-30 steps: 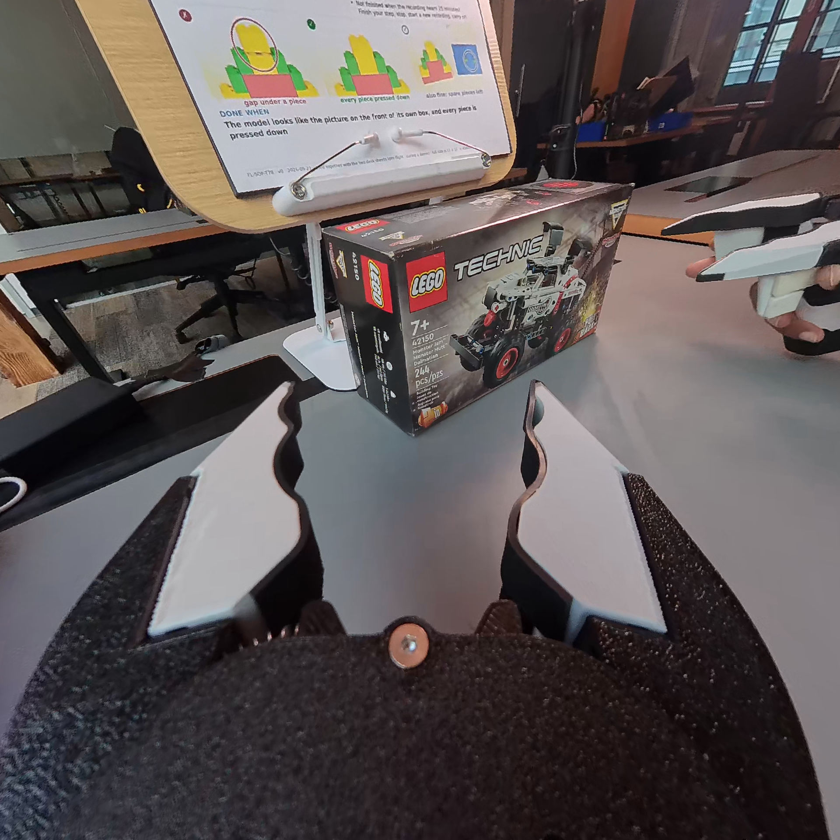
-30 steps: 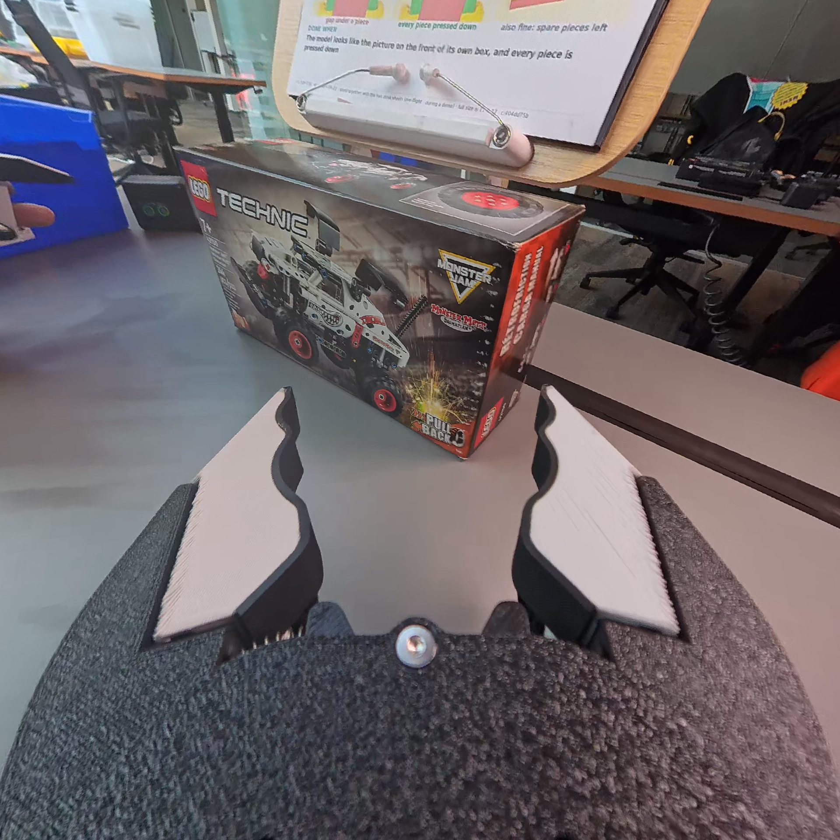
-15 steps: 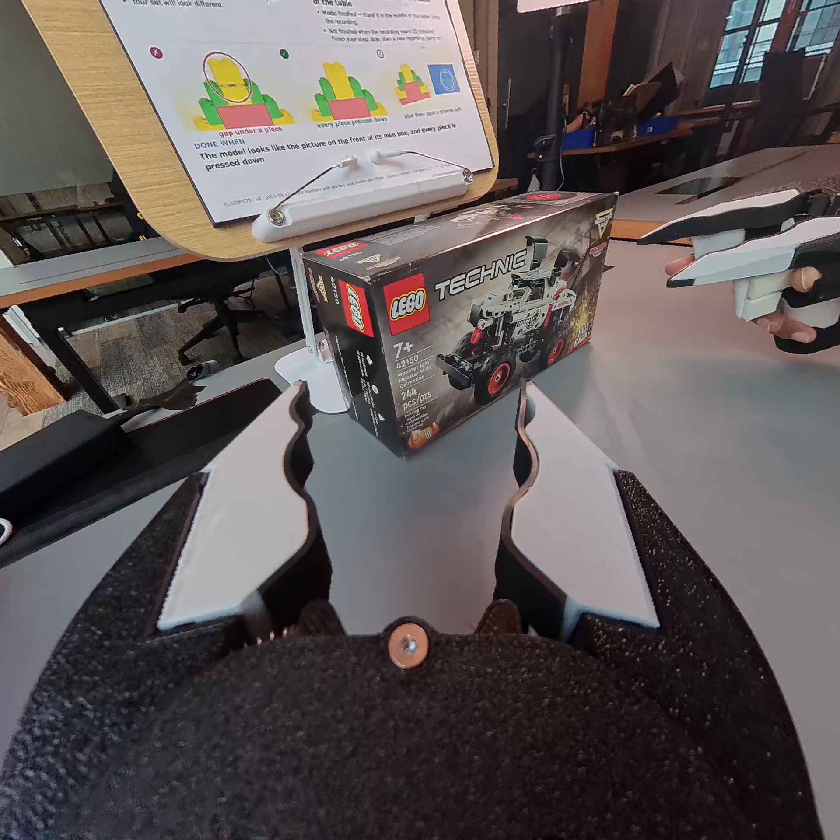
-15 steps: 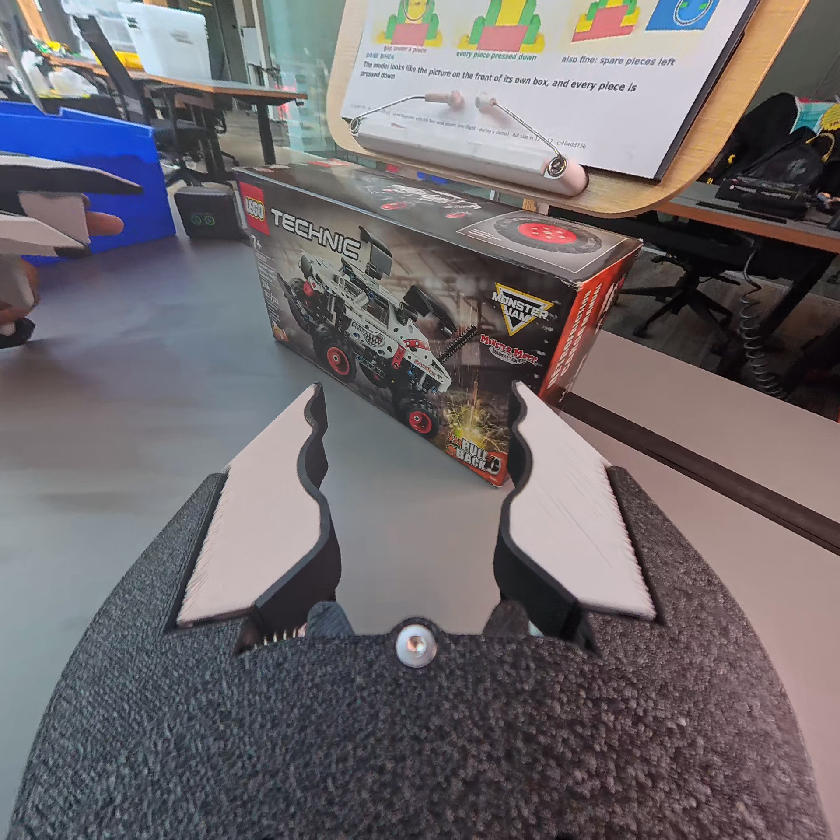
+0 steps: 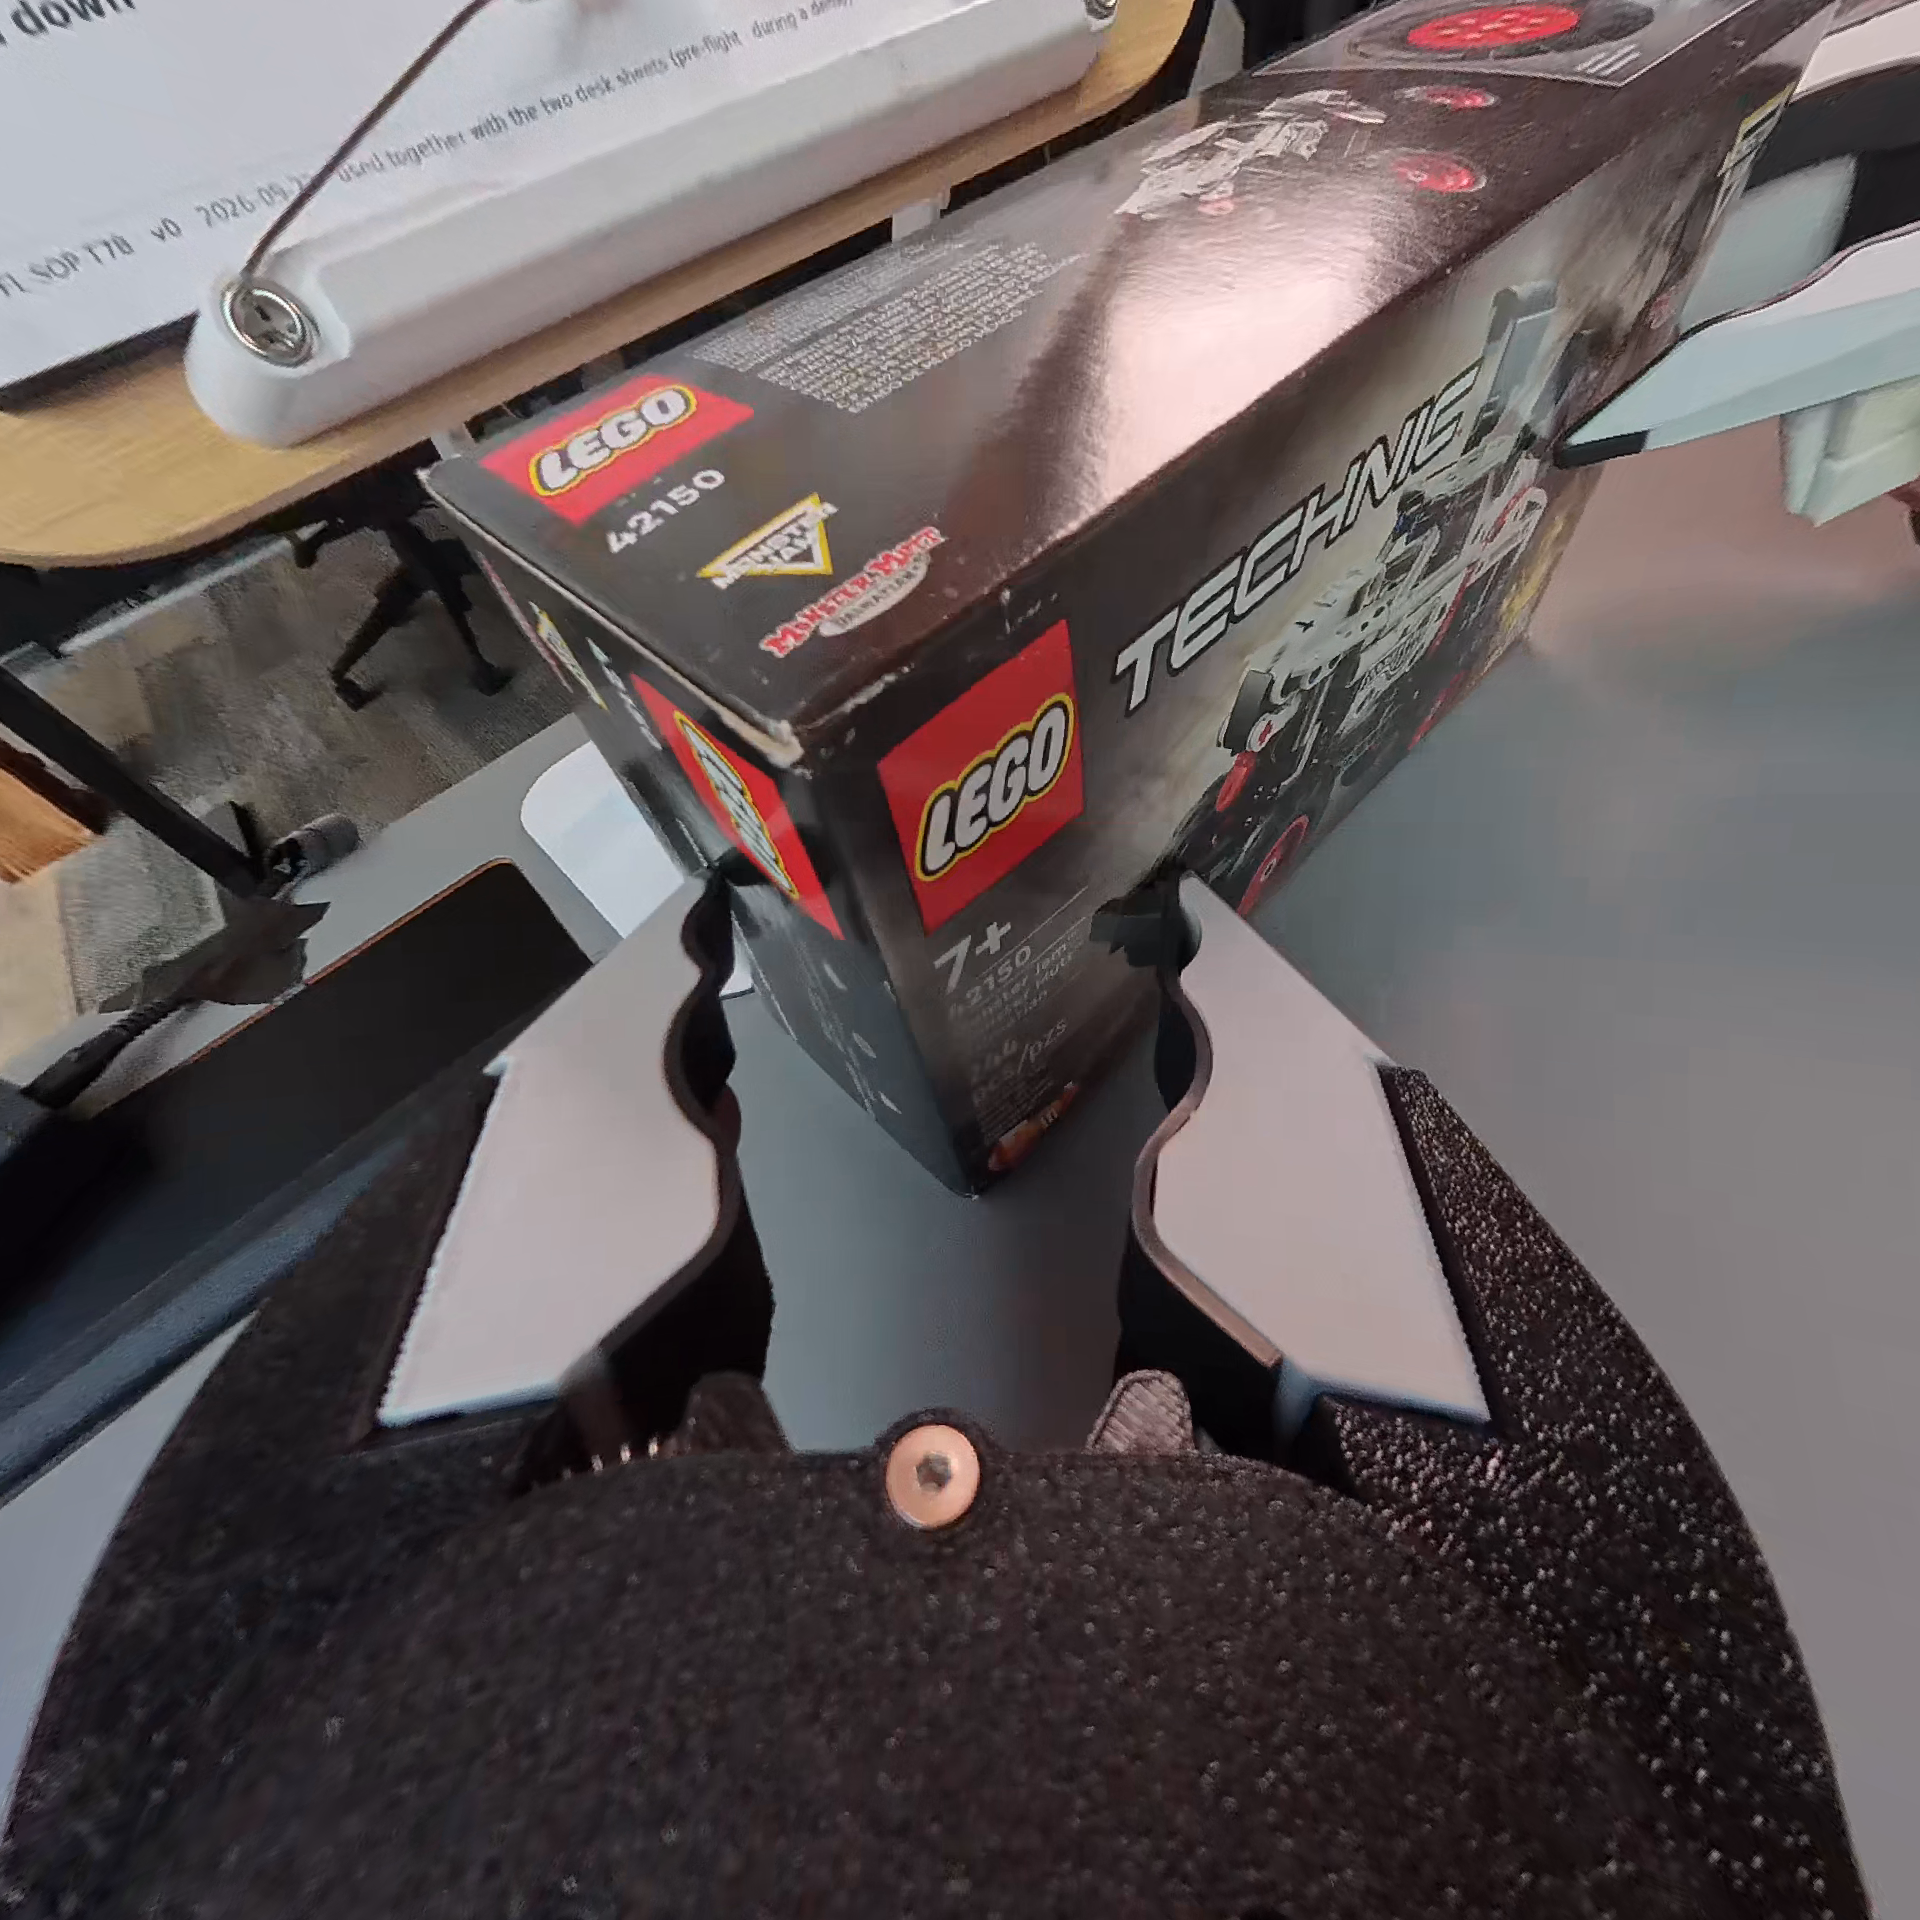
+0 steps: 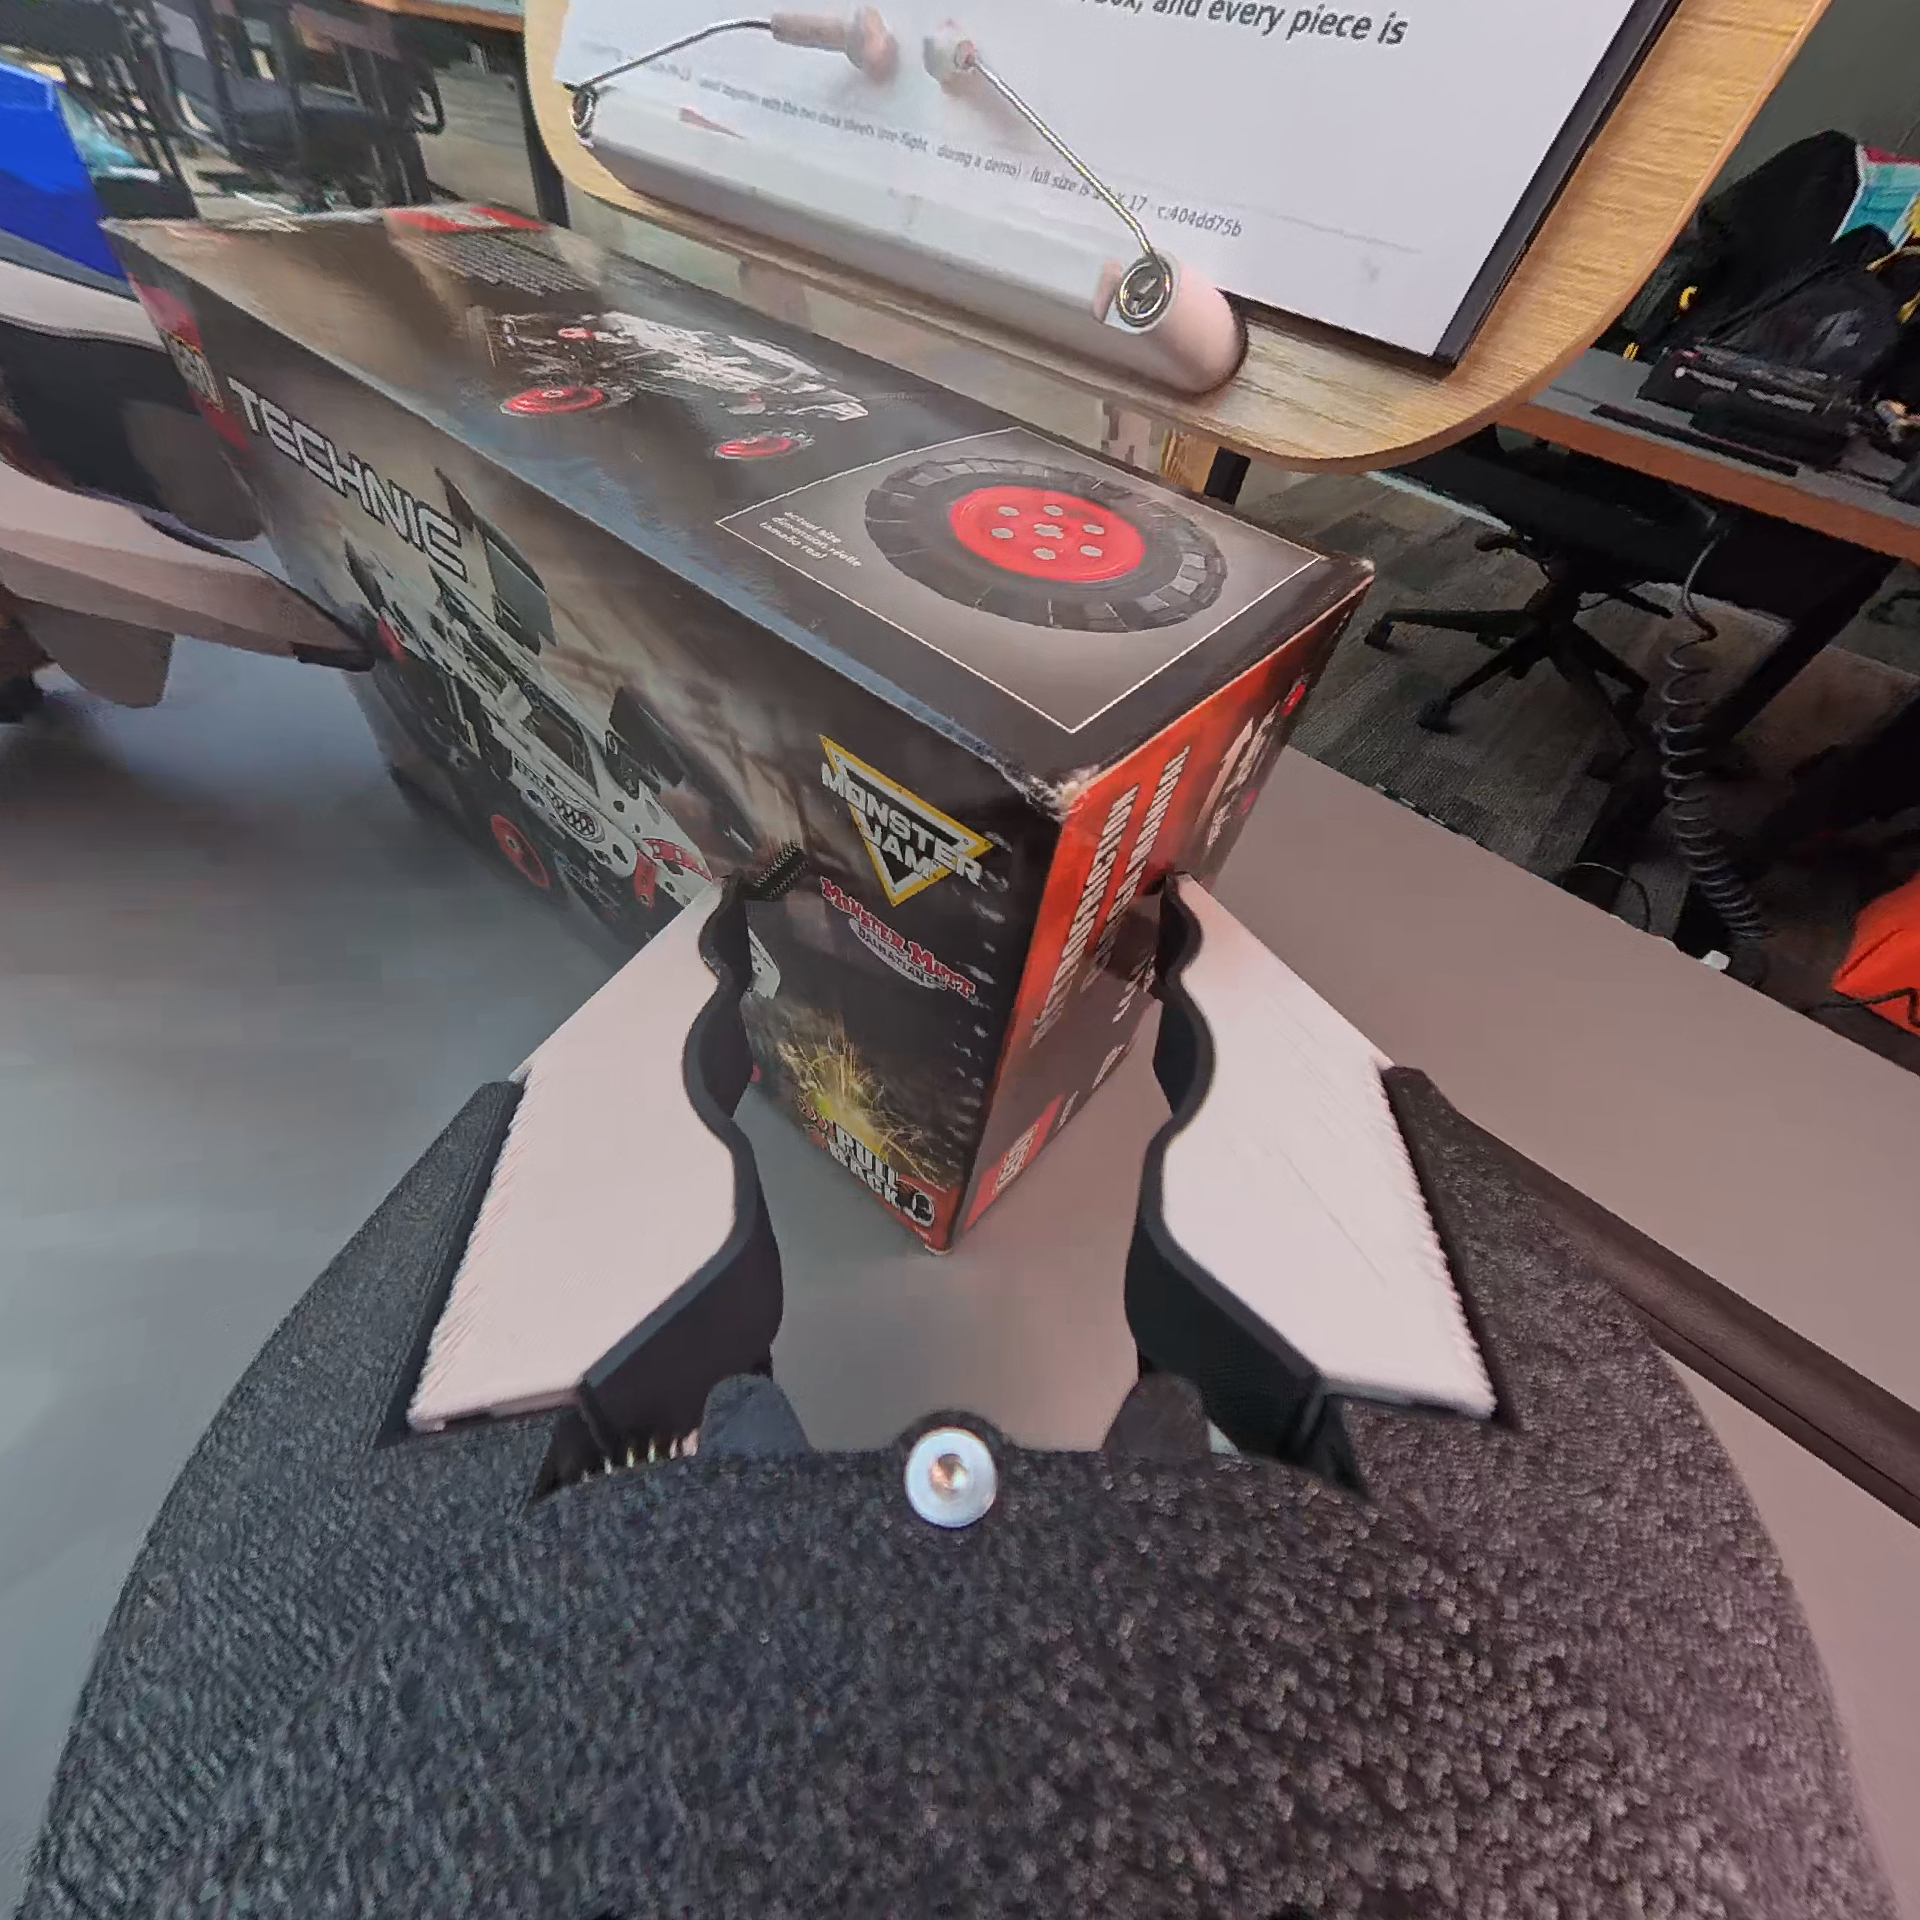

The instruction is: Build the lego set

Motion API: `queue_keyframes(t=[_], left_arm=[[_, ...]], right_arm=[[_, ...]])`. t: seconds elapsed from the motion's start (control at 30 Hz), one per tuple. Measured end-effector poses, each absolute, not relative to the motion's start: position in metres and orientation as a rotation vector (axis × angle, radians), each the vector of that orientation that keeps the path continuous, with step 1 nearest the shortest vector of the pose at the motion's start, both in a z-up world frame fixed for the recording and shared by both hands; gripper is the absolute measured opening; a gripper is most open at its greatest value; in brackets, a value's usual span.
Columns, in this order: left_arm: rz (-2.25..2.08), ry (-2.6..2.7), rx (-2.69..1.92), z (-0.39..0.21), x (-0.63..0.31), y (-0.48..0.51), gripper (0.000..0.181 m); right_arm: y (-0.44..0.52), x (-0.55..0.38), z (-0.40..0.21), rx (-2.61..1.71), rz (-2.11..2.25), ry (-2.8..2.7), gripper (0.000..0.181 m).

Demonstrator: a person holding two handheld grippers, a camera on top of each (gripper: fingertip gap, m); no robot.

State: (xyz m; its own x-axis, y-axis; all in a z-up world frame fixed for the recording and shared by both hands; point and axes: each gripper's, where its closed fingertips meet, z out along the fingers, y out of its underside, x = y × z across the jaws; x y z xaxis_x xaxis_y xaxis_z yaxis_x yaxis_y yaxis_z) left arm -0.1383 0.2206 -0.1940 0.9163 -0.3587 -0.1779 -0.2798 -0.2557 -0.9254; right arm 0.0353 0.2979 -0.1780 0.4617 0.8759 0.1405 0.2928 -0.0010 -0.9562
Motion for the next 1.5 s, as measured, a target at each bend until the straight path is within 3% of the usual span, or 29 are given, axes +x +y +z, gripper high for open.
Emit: queue_keyframes(t=[0.4, 0.8, 0.83, 0.97, 1.03, 1.13, 1.17, 1.2, 1.23, 1.43, 1.5], left_arm=[[-0.1, 0.578, -1.883, -0.191, -0.142, 0.156, 0.075], [-0.449, 0.585, -1.862, -0.187, -0.144, 0.122, 0.071], [-0.454, 0.595, -1.856, -0.188, -0.145, 0.121, 0.07], [-0.51, 0.591, -1.837, -0.188, -0.147, 0.12, 0.068], [-0.517, 0.584, -1.843, -0.188, -0.148, 0.122, 0.07], [-0.365, 0.459, -1.898, -0.188, -0.171, 0.135, 0.083], [-0.264, 0.381, -1.922, -0.187, -0.187, 0.14, 0.074], [-0.155, 0.28, -1.942, -0.183, -0.207, 0.142, 0.053], [-0.074, 0.184, -1.955, -0.179, -0.224, 0.141, 0.048], [-0.433, 0.134, -1.884, -0.145, -0.181, 0.101, 0.066], [-0.578, 0.173, -1.864, -0.141, -0.155, 0.081, 0.071]], right_arm=[[0.226, 0.048, -0.178, -1.515, 0.578, -1.249, 0.068], [0.149, 0.077, -0.169, -1.41, 0.921, -1.359, 0.046], [0.149, 0.077, -0.164, -1.394, 0.961, -1.335, 0.051], [0.171, 0.07, -0.154, -1.406, 0.941, -1.232, 0.106], [0.175, 0.057, -0.162, -1.426, 0.934, -1.265, 0.117], [0.17, 0.039, -0.169, -1.435, 0.944, -1.27, 0.111], [0.165, 0.039, -0.169, -1.434, 0.941, -1.283, 0.106], [0.16, 0.04, -0.169, -1.457, 0.93, -1.283, 0.104], [0.158, 0.041, -0.171, -1.487, 0.88, -1.269, 0.104], [0.123, 0.047, -0.173, -1.545, 0.631, -1.191, 0.1], [0.102, 0.047, -0.174, -1.521, 0.571, -1.238, 0.092]])
